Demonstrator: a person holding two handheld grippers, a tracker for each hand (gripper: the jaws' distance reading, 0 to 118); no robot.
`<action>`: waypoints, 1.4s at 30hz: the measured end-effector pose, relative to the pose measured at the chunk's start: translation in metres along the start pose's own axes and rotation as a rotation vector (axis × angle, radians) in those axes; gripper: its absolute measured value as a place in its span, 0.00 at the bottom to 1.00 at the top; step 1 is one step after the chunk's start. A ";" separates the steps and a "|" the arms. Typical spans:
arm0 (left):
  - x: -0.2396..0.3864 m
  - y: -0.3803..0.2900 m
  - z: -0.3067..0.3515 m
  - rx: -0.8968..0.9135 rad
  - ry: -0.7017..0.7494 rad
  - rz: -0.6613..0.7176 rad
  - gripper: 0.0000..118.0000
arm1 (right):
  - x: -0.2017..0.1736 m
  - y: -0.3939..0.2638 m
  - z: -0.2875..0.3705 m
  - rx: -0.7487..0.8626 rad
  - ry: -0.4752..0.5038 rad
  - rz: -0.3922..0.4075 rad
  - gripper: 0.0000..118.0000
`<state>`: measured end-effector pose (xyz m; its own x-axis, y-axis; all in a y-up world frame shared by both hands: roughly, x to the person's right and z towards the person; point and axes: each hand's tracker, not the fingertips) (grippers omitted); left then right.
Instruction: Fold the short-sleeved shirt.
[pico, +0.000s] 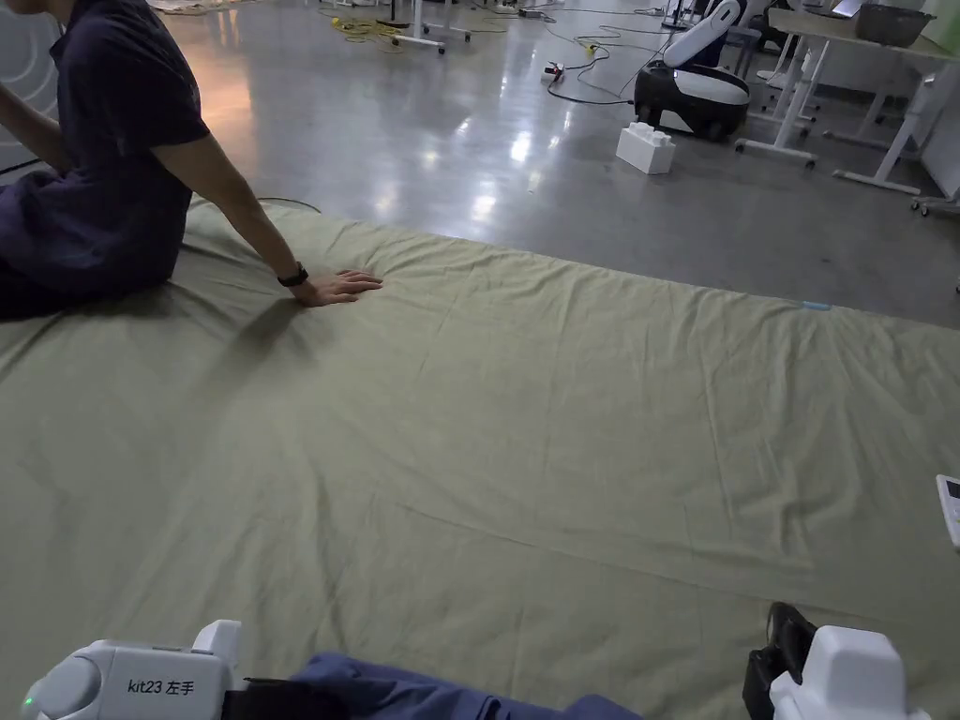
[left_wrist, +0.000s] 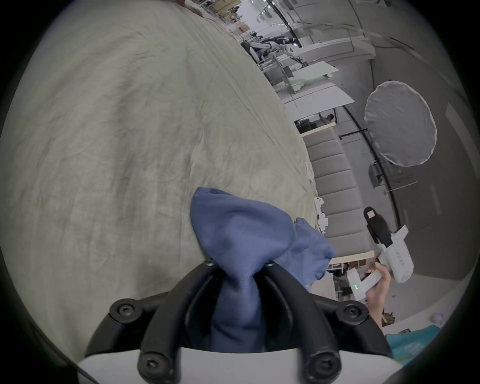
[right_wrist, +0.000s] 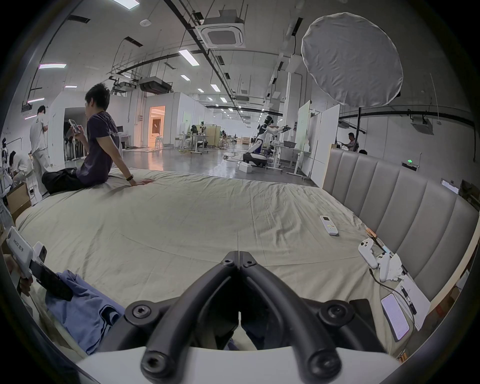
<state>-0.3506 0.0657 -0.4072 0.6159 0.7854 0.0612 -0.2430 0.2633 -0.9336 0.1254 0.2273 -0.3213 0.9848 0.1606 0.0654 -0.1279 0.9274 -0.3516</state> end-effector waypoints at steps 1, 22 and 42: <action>0.001 0.000 0.001 0.011 -0.016 0.003 0.15 | 0.000 0.000 0.000 -0.001 -0.001 0.000 0.00; 0.100 0.036 0.131 0.137 0.421 -0.169 0.11 | -0.001 0.004 0.005 0.025 0.023 0.010 0.00; 0.226 -0.006 0.017 -0.004 0.331 -0.230 0.11 | 0.004 -0.011 0.008 0.011 0.045 -0.027 0.00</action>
<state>-0.2226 0.2509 -0.3820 0.8621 0.4834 0.1523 -0.0683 0.4085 -0.9102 0.1295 0.2207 -0.3096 0.9922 0.1205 0.0325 -0.1024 0.9347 -0.3404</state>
